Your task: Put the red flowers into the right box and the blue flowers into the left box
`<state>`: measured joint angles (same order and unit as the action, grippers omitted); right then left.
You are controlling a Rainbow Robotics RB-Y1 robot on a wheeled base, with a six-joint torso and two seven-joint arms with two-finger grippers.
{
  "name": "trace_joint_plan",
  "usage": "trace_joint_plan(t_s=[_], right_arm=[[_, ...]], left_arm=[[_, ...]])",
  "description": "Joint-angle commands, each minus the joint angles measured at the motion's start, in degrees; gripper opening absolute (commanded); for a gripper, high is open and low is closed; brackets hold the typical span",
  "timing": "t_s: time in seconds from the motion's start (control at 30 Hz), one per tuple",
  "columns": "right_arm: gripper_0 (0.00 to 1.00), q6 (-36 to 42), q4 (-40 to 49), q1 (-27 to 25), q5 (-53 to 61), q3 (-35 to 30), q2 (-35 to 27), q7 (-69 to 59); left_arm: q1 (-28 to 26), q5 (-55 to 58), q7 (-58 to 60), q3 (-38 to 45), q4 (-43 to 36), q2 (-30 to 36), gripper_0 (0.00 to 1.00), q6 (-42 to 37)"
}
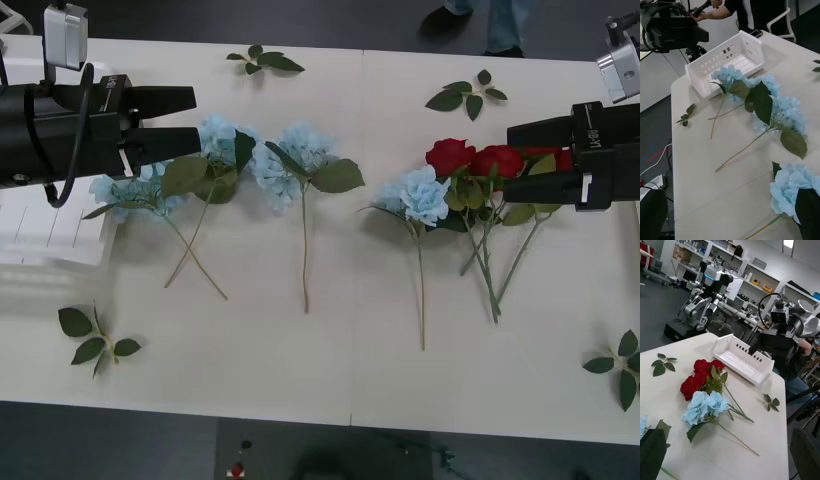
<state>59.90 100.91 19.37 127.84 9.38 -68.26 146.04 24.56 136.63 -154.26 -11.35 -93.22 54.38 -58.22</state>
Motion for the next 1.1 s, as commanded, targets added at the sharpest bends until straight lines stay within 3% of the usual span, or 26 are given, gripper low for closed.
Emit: trace_joint_plan(t_s=[0.03,0.17,0.2,0.23,0.5,0.77,1.1], right_arm=[[1.0,-0.5,0.0,-1.4,0.2,2.0,-1.0,1.8],[1.0,-1.7,0.0,-1.3,1.5,2.5,-3.6,1.8],[1.0,-2.1,0.0,-1.2,1.7,2.5,-4.2,1.7],[1.0,-2.6,0.0,-1.1,1.7,2.5,-4.7,1.6],[1.0,-8.5,-0.1,0.7,0.3,3.3,-7.9,-7.3],[1.0,-11.3,-2.8,8.4,-10.2,11.4,-7.7,-32.7],[1.0,-11.3,-12.0,21.9,-33.9,27.2,-3.6,-68.3]], left_arm=[[-0.1,-0.1,-0.7,-0.1,-1.4,0.6,0.96,-0.1],[-0.1,-0.1,-0.7,-0.1,-1.4,0.6,0.96,-0.1],[-3.8,-0.5,-0.7,-2.3,0.1,-1.6,0.96,-0.2],[-4.1,-0.6,-0.7,-2.4,0.2,-1.8,0.96,-0.1],[-3.6,-2.2,-0.7,-1.7,2.0,-4.2,0.96,-0.3],[2.7,-8.6,-0.3,-0.6,8.4,-2.8,0.96,-1.8],[8.7,-22.1,21.8,-0.6,16.1,-2.1,0.96,-9.4]])
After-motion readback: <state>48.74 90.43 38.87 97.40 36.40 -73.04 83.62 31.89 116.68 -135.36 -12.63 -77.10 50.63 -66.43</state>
